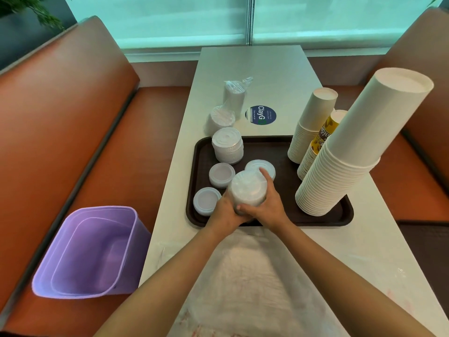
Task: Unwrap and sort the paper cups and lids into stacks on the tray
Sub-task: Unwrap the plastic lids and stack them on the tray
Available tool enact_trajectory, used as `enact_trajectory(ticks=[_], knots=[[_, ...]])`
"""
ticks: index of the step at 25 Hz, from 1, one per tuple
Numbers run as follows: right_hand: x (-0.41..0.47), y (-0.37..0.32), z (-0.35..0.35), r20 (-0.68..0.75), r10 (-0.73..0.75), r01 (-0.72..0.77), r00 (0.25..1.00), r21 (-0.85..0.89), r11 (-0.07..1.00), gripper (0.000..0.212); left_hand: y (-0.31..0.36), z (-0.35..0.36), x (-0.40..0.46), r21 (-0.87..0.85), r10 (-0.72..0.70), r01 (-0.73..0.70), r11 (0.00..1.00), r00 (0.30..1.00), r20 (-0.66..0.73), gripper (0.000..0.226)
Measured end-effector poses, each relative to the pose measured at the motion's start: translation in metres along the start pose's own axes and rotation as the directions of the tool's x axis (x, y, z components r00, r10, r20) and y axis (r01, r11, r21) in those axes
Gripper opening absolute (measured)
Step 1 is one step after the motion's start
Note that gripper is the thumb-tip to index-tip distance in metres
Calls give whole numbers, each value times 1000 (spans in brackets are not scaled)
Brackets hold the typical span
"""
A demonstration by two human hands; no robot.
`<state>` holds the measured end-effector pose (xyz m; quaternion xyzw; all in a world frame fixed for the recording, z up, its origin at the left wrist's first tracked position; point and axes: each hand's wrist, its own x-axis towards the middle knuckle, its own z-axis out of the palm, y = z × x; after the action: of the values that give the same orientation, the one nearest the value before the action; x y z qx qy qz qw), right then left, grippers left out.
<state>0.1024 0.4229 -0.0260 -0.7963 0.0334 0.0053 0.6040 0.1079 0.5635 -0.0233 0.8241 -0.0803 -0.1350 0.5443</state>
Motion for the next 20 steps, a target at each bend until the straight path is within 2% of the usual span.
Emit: enact_trajectory(ticks=[2, 4, 6, 8, 10, 12, 14, 17, 20], knots=[[-1, 3, 3, -16, 55, -55, 998, 26, 998, 92, -2, 0, -1, 76, -7, 5, 997, 1000, 22, 75], [-2, 10, 0, 27, 83, -83, 996, 0, 997, 91, 1, -5, 0, 165, -43, 29, 986, 996, 80, 72], [-2, 12, -5, 98, 109, -105, 989, -40, 994, 91, 8, -10, 0, 111, -69, 61, 992, 995, 70, 86], [-3, 7, -8, 147, 121, -112, 982, -65, 992, 92, 15, -10, -2, -13, 0, 0, 1000, 999, -48, 97], [-6, 2, -7, 125, 70, -61, 990, -76, 995, 103, 22, -5, -4, -59, 37, -42, 997, 995, -88, 96], [-8, -4, -5, 28, -3, 5, 1000, -93, 996, 114, 22, 1, -4, -85, -11, 7, 996, 999, -50, 97], [-7, -10, -3, -1, -22, 22, 1000, -66, 998, 110, 14, 4, -4, -130, -43, 36, 991, 998, -53, 90], [-9, -5, 0, -1, 48, -48, 999, -4, 999, 101, -1, 10, -7, -119, -53, 48, 992, 998, -43, 80], [-11, 8, 2, 39, 83, -81, 996, -47, 996, 96, -4, 10, -7, -80, -35, 31, 996, 999, -39, 80]])
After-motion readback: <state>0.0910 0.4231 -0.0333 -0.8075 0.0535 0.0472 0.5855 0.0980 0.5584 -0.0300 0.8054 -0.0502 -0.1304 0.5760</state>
